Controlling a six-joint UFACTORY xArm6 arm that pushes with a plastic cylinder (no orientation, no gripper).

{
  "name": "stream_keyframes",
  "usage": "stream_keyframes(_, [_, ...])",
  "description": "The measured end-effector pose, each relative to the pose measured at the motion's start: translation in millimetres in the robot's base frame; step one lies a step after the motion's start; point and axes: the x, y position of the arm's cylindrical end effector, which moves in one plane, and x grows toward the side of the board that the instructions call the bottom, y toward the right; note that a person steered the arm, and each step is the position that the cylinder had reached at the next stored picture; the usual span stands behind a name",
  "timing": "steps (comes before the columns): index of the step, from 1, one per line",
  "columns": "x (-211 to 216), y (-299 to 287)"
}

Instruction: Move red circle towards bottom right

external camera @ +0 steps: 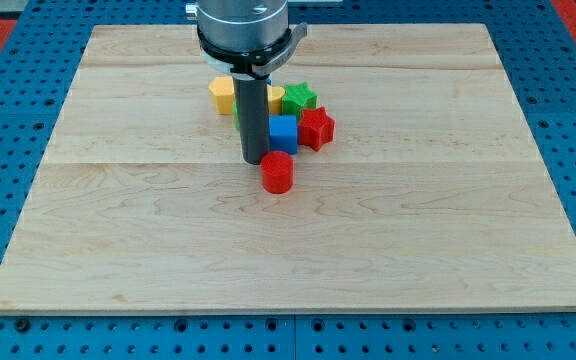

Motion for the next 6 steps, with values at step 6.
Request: stream_keyframes(6, [9,81])
